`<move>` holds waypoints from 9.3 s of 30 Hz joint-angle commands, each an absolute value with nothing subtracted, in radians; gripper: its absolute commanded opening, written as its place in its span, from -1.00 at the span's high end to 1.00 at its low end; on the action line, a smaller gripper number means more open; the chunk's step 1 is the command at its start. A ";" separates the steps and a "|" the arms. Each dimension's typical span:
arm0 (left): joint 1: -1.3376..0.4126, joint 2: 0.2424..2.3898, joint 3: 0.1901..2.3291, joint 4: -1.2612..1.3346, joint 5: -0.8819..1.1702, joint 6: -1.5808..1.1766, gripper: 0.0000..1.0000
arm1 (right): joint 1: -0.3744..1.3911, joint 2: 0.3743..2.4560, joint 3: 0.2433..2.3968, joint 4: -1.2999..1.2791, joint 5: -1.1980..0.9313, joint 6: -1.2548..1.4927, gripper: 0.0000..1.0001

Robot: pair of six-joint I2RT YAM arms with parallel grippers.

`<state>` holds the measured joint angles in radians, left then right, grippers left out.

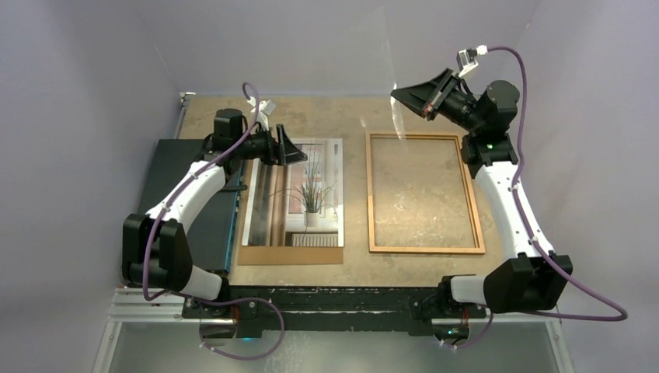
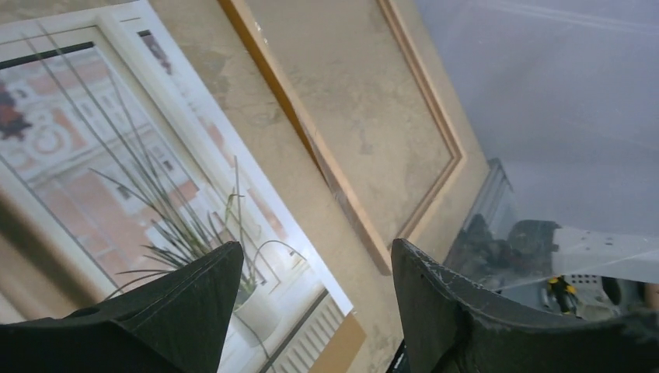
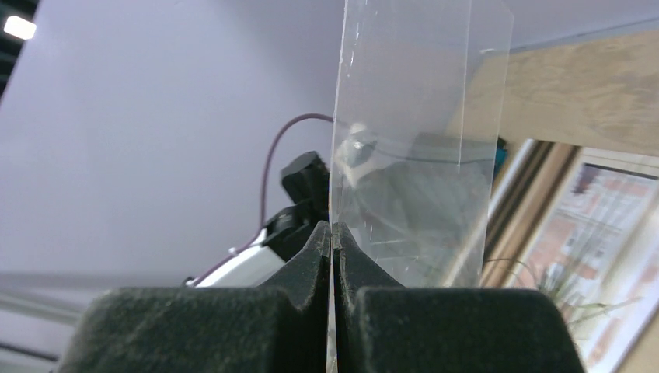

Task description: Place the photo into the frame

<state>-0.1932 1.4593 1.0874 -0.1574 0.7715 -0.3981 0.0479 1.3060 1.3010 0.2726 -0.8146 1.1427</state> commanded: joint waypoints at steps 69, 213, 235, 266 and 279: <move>-0.023 1.363 1.043 0.259 1.212 -0.801 0.90 | 0.153 1.322 1.058 0.413 -0.932 1.061 0.40; -0.518 1.765 1.047 -0.167 -0.040 -0.563 0.99 | -0.163 1.407 1.327 0.335 -0.543 1.130 1.00; -0.233 1.534 1.170 -0.341 0.284 -0.357 -0.74 | -0.048 1.353 1.293 0.154 -0.600 0.969 1.00; -0.008 1.580 1.150 -0.368 0.642 -0.121 -0.87 | 0.143 1.514 0.723 0.531 -0.810 0.980 1.00; -0.128 1.624 1.124 -0.395 0.556 -0.070 -0.64 | 0.033 1.565 0.809 0.311 -0.756 0.708 1.00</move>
<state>-0.0776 1.5982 1.1301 -0.3996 0.5877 -0.1078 0.0406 1.5520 0.7277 0.3775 -0.7738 0.8600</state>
